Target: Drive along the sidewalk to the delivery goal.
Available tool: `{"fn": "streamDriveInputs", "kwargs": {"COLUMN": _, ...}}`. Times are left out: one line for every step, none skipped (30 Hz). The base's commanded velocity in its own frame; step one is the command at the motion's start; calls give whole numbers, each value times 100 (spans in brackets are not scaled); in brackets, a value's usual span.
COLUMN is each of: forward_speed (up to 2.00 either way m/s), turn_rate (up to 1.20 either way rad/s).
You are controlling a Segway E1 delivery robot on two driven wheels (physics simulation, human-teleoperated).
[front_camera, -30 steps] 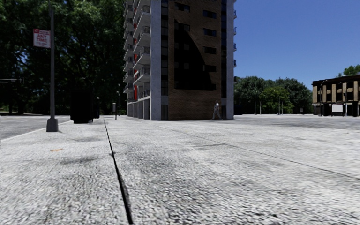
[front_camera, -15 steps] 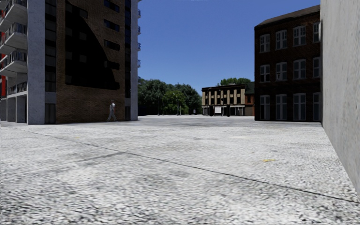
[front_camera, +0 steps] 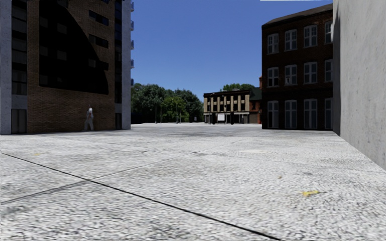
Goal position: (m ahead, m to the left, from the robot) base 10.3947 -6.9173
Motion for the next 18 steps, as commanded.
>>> {"fn": "streamDriveInputs", "kwargs": {"forward_speed": 200, "turn_rate": -120}}
{"fn": "streamDriveInputs", "kwargs": {"forward_speed": 200, "turn_rate": -120}}
{"fn": "streamDriveInputs", "kwargs": {"forward_speed": 200, "turn_rate": -120}}
{"fn": "streamDriveInputs", "kwargs": {"forward_speed": 200, "turn_rate": -120}}
{"fn": "streamDriveInputs", "kwargs": {"forward_speed": 200, "turn_rate": -120}}
{"fn": "streamDriveInputs", "kwargs": {"forward_speed": 200, "turn_rate": -120}}
{"fn": "streamDriveInputs", "kwargs": {"forward_speed": 200, "turn_rate": -117}}
{"fn": "streamDriveInputs", "kwargs": {"forward_speed": 200, "turn_rate": -29}}
{"fn": "streamDriveInputs", "kwargs": {"forward_speed": 200, "turn_rate": -8}}
{"fn": "streamDriveInputs", "kwargs": {"forward_speed": 200, "turn_rate": 0}}
{"fn": "streamDriveInputs", "kwargs": {"forward_speed": 200, "turn_rate": 0}}
{"fn": "streamDriveInputs", "kwargs": {"forward_speed": 200, "turn_rate": 0}}
{"fn": "streamDriveInputs", "kwargs": {"forward_speed": 200, "turn_rate": 0}}
{"fn": "streamDriveInputs", "kwargs": {"forward_speed": 200, "turn_rate": 0}}
{"fn": "streamDriveInputs", "kwargs": {"forward_speed": 200, "turn_rate": 0}}
{"fn": "streamDriveInputs", "kwargs": {"forward_speed": 200, "turn_rate": 0}}
{"fn": "streamDriveInputs", "kwargs": {"forward_speed": 200, "turn_rate": 0}}
{"fn": "streamDriveInputs", "kwargs": {"forward_speed": 200, "turn_rate": 0}}
